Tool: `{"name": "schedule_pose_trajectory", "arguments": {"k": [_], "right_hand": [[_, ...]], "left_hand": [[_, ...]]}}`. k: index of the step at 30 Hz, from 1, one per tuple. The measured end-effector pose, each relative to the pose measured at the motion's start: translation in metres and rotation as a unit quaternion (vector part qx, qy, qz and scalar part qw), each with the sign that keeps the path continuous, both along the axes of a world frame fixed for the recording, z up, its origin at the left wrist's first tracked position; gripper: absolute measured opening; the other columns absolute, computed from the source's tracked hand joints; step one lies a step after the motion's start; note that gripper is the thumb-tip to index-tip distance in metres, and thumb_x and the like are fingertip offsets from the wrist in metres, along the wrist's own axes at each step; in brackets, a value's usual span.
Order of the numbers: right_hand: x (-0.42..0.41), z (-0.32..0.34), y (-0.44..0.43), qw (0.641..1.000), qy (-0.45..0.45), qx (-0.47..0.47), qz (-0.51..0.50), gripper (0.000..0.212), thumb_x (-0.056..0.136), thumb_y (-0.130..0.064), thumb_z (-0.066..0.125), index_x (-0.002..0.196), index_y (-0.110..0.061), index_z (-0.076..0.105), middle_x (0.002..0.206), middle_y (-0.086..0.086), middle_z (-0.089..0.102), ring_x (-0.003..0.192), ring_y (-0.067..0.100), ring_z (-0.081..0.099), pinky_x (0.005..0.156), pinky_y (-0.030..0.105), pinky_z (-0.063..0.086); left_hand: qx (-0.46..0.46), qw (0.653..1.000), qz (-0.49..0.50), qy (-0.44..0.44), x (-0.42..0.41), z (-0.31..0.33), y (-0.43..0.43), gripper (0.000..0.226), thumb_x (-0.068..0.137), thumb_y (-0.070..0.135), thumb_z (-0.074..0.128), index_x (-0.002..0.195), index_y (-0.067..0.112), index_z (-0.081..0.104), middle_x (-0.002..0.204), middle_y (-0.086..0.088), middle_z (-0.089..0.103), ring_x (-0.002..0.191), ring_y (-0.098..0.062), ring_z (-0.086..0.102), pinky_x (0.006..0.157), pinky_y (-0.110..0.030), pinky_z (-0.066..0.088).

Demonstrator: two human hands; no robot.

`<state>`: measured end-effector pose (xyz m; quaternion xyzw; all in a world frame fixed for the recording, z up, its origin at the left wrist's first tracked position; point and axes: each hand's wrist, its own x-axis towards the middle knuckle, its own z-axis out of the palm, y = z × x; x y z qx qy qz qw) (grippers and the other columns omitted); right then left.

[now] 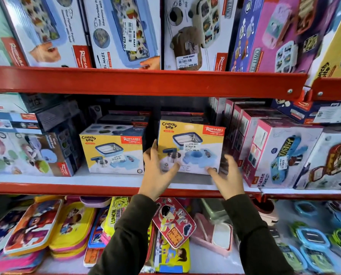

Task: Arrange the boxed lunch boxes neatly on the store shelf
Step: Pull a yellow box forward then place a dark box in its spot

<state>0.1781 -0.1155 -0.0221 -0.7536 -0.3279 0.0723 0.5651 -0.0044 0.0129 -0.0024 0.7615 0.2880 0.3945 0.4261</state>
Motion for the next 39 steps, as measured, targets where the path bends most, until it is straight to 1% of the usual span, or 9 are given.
{"name": "schedule_pose_trajectory", "arguments": {"k": [4,8,10,16,19,25,32,37,39], "right_hand": [[-0.002,0.006,-0.008,0.997,0.019,0.077,-0.009,0.074,0.070,-0.047,0.076,0.136,-0.028,0.048,0.138,0.003,0.060,0.127,0.020,0.057,0.109,0.045,0.047],[-0.004,0.017,-0.010,0.993,0.008,0.115,-0.023,0.056,0.084,-0.021,0.075,0.135,-0.015,0.053,0.131,0.002,0.056,0.114,0.015,0.057,0.081,0.002,0.046],[-0.004,0.023,-0.011,0.992,-0.011,0.122,-0.025,0.054,0.087,-0.025,0.072,0.136,-0.011,0.053,0.131,0.002,0.052,0.110,0.014,0.056,0.072,-0.004,0.041],[-0.006,0.031,-0.016,0.993,-0.074,0.091,0.036,0.070,0.069,-0.052,0.077,0.128,-0.019,0.058,0.130,0.003,0.052,0.113,0.018,0.061,0.096,0.030,0.052],[-0.003,0.031,-0.013,0.993,-0.076,0.083,0.047,0.071,0.070,-0.029,0.086,0.132,-0.016,0.055,0.131,0.002,0.053,0.114,0.016,0.061,0.092,0.010,0.049],[-0.005,0.043,-0.008,0.988,0.010,0.153,0.020,0.072,0.071,-0.032,0.085,0.132,-0.018,0.050,0.117,-0.004,0.066,0.100,0.005,0.065,0.076,0.010,0.051],[0.002,0.040,-0.004,0.991,-0.022,0.115,0.058,0.068,0.069,-0.048,0.081,0.127,-0.025,0.056,0.121,-0.004,0.069,0.106,0.017,0.065,0.089,0.030,0.053],[0.004,0.038,0.008,0.994,-0.016,0.106,0.002,0.058,0.082,-0.025,0.078,0.134,-0.019,0.054,0.116,-0.015,0.060,0.104,0.014,0.061,0.097,0.038,0.052],[0.006,0.036,0.011,0.996,-0.014,0.083,-0.019,0.059,0.084,-0.028,0.075,0.137,-0.016,0.053,0.124,-0.006,0.057,0.108,0.018,0.059,0.099,0.040,0.051]], "left_hand": [[0.078,0.997,-0.024,0.014,-0.011,0.005,0.001,0.110,0.085,0.022,0.079,0.169,0.024,0.008,0.145,0.005,0.028,0.138,-0.011,0.042,0.121,-0.022,0.031],[0.109,0.994,-0.016,-0.003,-0.020,0.006,0.006,0.089,0.089,0.017,0.073,0.163,0.020,0.024,0.155,0.000,0.039,0.144,-0.016,0.047,0.124,-0.031,0.039],[0.088,0.995,-0.019,-0.031,-0.022,0.007,0.004,0.079,0.090,0.021,0.074,0.157,0.019,0.032,0.152,0.004,0.046,0.140,-0.003,0.049,0.120,-0.023,0.042],[0.008,0.994,-0.016,-0.105,-0.024,0.011,-0.002,0.060,0.090,0.048,0.075,0.135,0.023,0.045,0.136,0.003,0.064,0.128,-0.012,0.065,0.111,-0.038,0.056],[-0.004,0.993,-0.002,-0.120,-0.024,0.015,-0.003,0.067,0.081,0.065,0.076,0.127,0.025,0.049,0.132,0.000,0.068,0.123,-0.016,0.069,0.106,-0.046,0.059],[0.085,0.994,-0.025,-0.065,-0.028,0.016,0.005,0.077,0.084,0.025,0.081,0.147,0.031,0.038,0.145,0.015,0.052,0.134,0.007,0.052,0.112,-0.015,0.045],[0.057,0.992,0.033,-0.109,-0.017,0.021,0.014,0.056,0.095,0.032,0.070,0.144,0.029,0.045,0.141,-0.002,0.063,0.130,-0.021,0.065,0.109,-0.046,0.057],[0.033,0.992,0.065,-0.104,-0.005,0.016,0.016,0.036,0.103,0.017,0.065,0.136,0.021,0.051,0.120,0.009,0.067,0.107,0.011,0.067,0.096,-0.027,0.060],[0.007,0.995,0.049,-0.088,-0.003,0.014,0.015,0.041,0.107,0.013,0.056,0.147,0.018,0.049,0.130,0.005,0.065,0.116,0.003,0.065,0.099,-0.019,0.055]]}}
